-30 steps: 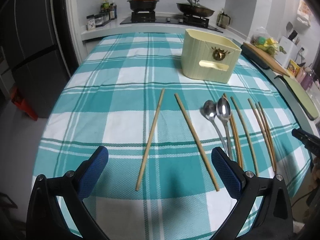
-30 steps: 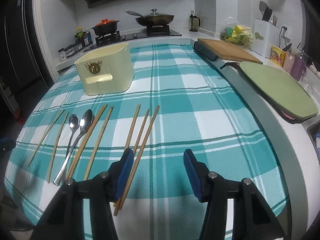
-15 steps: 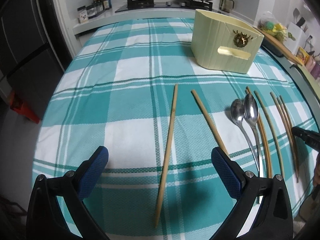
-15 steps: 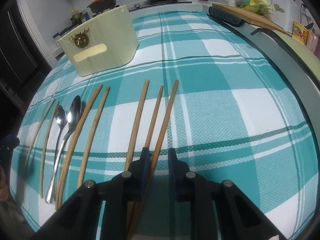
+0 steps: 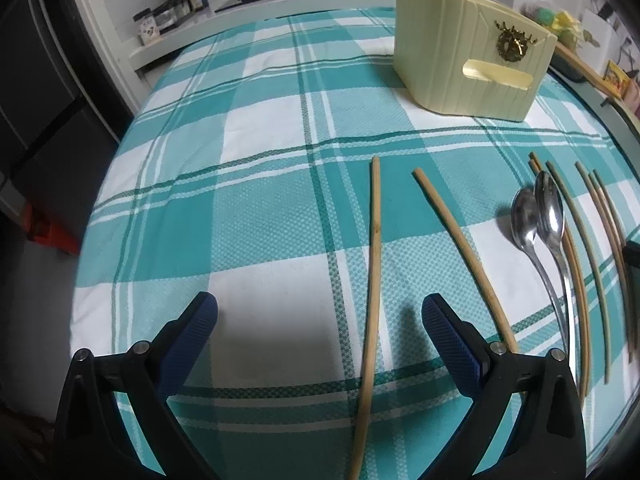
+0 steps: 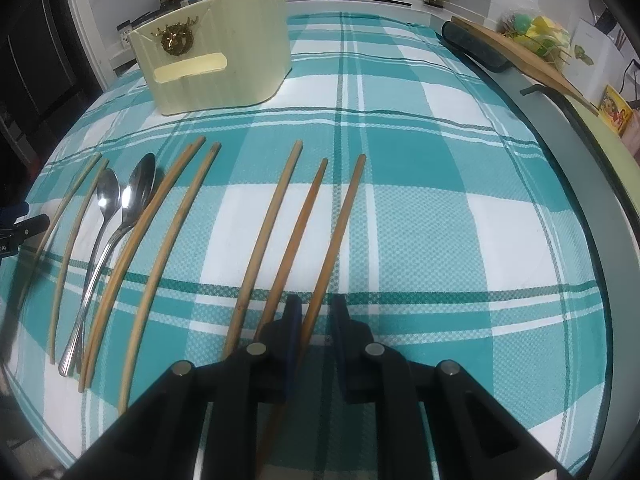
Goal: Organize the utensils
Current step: 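Lower the left tool to one chopstick while the right tool lowers to another, then close the left tool on a chopstick while the right tool grasps another chopstick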
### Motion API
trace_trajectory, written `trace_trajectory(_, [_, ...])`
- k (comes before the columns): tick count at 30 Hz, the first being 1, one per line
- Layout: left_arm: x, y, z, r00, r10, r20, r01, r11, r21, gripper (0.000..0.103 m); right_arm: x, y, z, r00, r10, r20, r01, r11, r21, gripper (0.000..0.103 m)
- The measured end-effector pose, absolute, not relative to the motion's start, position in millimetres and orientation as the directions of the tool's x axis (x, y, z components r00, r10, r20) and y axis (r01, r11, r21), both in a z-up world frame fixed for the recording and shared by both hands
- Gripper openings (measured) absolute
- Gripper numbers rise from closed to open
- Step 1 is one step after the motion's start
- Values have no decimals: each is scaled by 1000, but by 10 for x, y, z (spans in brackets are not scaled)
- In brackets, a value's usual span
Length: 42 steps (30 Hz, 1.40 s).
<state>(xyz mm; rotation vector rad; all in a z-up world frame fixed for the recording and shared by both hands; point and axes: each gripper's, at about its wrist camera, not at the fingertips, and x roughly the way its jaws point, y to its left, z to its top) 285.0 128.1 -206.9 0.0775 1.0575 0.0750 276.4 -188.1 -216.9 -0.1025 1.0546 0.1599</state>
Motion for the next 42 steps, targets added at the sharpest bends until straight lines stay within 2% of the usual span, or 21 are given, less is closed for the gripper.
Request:
trace_trajectory(9, [3027,1304,-2167,445,64,-893,38,995,90,102,2803,-1881,-2162,461,89,-883,-199,980,-4,14])
trace_trajectory(13, [3181,1275,-2236,407,36,-913,94,992,81,97,2897,-1928,-2155,413,126,-902,-207,977,42,14])
trace_trajectory(17, [3394,1272,-2257,361,-44,-931,129,992,3,90,3092,-1973,-2154,372,158,-915,-206,975,85,14])
trace_trajectory(22, [3644,1225,-2209,324,-62,-944,194,981,2,67,3445,-1932,-2145,345,162,-925,-221,971,88,14])
trace_trajectory(26, [3791,1203,-2196,296,-56,-953,200,980,4,54,3727,-1899,-2141,330,170,-929,-220,970,99,14])
trace_trajectory(27, [3819,1194,-2189,296,-52,-954,196,981,7,46,3796,-1898,-2145,328,177,-928,-217,970,108,14])
trace_trajectory(28, [3837,1192,-2182,298,-49,-953,192,981,10,32,3850,-1900,-2140,328,184,-927,-214,970,117,14])
trace_trajectory(29, [3855,1188,-2176,302,-47,-952,187,982,11,26,3905,-1897,-2141,320,190,-928,-211,969,126,11])
trace_trajectory(30, [3873,1186,-2173,305,-43,-951,179,984,13,11,3948,-1900,-2141,319,189,-929,-208,970,126,9])
trace_trajectory(31, [3890,1192,-2173,306,-51,-951,175,985,3,4,3985,-1910,-2142,320,196,-927,-206,969,134,8])
trace_trajectory(36, [3848,1338,-2023,357,-116,-927,89,992,-90,4,4061,-1976,-2067,352,241,-904,-188,965,184,6])
trace_trajectory(42, [3472,1476,-1268,531,-171,-830,52,984,-169,4,3770,-2053,-1544,468,303,-830,-225,949,220,5])
